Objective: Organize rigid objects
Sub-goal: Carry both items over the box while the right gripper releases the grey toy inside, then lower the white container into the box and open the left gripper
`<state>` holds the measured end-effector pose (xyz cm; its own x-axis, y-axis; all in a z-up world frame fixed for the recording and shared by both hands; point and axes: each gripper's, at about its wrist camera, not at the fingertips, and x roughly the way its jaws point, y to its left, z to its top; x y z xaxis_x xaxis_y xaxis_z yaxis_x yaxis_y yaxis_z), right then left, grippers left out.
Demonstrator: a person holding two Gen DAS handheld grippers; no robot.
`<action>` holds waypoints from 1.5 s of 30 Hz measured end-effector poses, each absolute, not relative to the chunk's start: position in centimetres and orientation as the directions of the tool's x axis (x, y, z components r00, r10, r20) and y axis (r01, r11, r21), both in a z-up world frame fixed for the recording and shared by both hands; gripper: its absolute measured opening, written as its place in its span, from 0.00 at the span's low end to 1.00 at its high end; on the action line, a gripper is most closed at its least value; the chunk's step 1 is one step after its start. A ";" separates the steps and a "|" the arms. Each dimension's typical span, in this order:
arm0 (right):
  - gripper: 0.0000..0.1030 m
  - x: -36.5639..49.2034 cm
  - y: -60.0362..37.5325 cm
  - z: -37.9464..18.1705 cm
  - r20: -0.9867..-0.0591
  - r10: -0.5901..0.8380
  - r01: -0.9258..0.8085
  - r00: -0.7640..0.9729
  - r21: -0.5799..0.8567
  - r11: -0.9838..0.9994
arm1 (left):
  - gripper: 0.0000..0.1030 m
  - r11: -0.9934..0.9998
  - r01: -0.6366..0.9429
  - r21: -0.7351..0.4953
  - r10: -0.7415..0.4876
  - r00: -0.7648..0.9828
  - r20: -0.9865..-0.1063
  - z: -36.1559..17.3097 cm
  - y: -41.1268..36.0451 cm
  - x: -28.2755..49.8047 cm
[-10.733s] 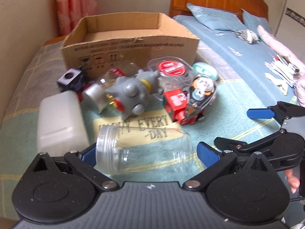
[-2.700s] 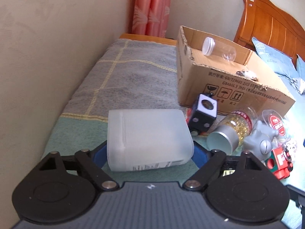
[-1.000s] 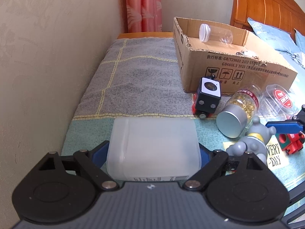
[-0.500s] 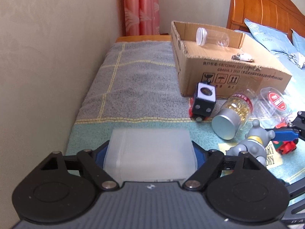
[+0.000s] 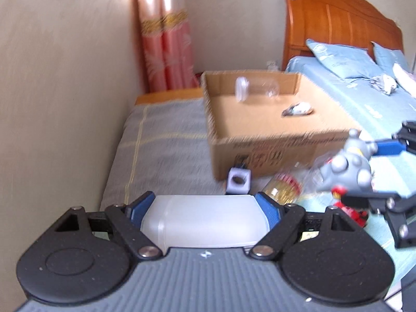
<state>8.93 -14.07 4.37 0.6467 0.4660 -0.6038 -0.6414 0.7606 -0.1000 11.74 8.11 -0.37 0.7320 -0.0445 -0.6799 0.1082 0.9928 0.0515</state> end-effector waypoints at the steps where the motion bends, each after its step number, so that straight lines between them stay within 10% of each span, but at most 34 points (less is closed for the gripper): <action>1: 0.71 9.4 -14.5 4.8 -0.593 0.458 -0.630 0.662 -0.109 0.769 | 0.80 0.991 0.122 0.057 -0.053 0.740 -0.671 0.2 7.7 12.1; 13: 0.73 17.4 -17.8 7.6 -0.556 0.312 -0.459 0.770 -0.144 0.876 | 0.80 0.975 0.208 0.083 -0.116 0.787 -0.606 5.1 3.6 19.7; 17: 1.00 17.8 -19.0 7.8 -0.532 0.331 -0.447 0.779 -0.101 0.889 | 0.80 0.968 0.236 0.089 -0.132 0.773 -0.620 5.6 2.4 22.7; 45: 1.00 13.2 -22.5 5.1 -0.597 0.277 -0.391 0.753 -0.067 0.918 | 0.94 0.971 0.202 0.126 -0.067 0.742 -0.667 4.3 0.9 28.2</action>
